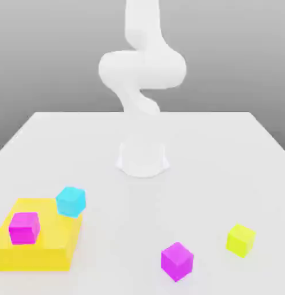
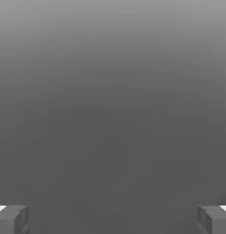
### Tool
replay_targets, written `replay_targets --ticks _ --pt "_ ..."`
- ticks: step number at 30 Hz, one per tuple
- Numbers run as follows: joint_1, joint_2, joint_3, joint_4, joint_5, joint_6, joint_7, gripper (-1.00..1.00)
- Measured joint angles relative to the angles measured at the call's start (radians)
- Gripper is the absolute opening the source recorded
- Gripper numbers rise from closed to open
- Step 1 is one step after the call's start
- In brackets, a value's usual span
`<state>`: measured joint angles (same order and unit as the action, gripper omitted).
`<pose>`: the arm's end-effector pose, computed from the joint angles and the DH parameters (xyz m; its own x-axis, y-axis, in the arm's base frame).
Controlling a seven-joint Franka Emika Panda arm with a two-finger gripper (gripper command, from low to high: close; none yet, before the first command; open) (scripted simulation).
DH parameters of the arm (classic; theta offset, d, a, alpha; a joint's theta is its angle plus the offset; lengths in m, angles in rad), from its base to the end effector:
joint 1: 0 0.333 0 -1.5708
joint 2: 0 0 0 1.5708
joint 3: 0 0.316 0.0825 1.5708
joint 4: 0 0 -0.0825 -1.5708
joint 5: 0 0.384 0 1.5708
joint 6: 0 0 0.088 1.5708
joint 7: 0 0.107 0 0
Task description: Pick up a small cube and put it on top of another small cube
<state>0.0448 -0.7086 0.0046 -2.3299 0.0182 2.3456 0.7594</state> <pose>0.3810 0.0197 0.6678 0.5755 -0.6692 0.4700 -0.4811 -0.7419 -0.4672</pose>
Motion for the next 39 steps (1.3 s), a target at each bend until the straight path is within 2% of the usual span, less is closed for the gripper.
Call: replay_targets --ticks 10,15,22,29,30,36,39 --pt "0.162 0.369 0.055 -0.12 0.057 0.184 -0.151 0.0" --pt "0.224 0.549 0.104 -0.179 0.055 0.275 -0.205 0.0" --pt "0.325 0.805 0.149 -0.263 -0.039 0.403 -0.213 0.0" --pt "0.403 1.059 0.079 -0.25 -0.154 0.582 -0.15 0.0" --pt "0.41 1.081 0.071 -0.246 -0.159 0.6 -0.146 -1.0" --pt "0.413 1.093 0.068 -0.243 -0.164 0.609 -0.142 -1.0" --pt "0.395 1.026 0.09 -0.257 -0.146 0.555 -0.156 -1.0"
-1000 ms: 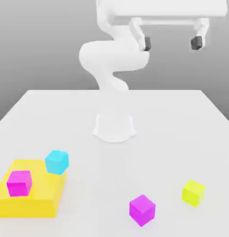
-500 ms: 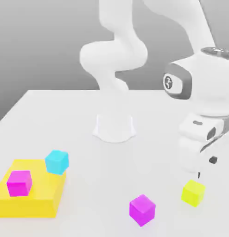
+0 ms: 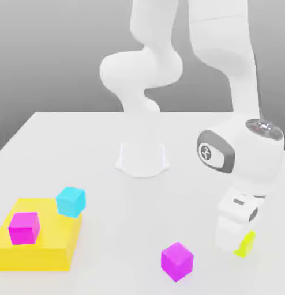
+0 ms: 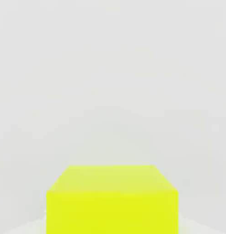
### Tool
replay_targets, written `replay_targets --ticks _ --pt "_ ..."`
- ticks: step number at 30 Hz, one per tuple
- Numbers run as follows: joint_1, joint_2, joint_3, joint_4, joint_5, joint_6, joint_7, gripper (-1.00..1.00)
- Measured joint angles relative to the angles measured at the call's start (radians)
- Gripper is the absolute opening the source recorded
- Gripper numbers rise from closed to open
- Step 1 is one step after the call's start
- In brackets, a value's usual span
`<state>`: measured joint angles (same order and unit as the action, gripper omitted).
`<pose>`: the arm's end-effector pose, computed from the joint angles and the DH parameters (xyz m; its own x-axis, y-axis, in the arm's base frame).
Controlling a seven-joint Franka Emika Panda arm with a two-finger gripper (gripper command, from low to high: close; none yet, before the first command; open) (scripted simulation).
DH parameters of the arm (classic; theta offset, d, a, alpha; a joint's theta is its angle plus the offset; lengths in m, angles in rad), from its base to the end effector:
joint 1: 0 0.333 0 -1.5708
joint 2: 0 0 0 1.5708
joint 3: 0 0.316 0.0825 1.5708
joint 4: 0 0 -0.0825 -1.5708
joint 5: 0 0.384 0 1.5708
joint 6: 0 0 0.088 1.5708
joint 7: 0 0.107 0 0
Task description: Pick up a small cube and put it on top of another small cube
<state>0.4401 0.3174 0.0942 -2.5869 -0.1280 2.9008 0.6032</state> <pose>0.3686 0.2310 0.1471 0.9987 0.0508 0.0002 0.0508 -0.9987 0.0011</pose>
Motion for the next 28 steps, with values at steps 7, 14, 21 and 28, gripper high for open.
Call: replay_targets --ticks 7,14,21,28 --pt "-0.122 -0.186 -0.052 -0.001 0.079 -0.18 -0.119 -1.0" --pt "-0.455 -0.282 -0.235 0.067 0.098 -0.337 -0.278 -1.0" --pt "-0.779 -0.325 -0.352 0.127 0.13 -0.449 -0.434 -1.0" --pt "-0.787 -0.222 -0.297 0.109 0.168 -0.331 -0.469 1.0"
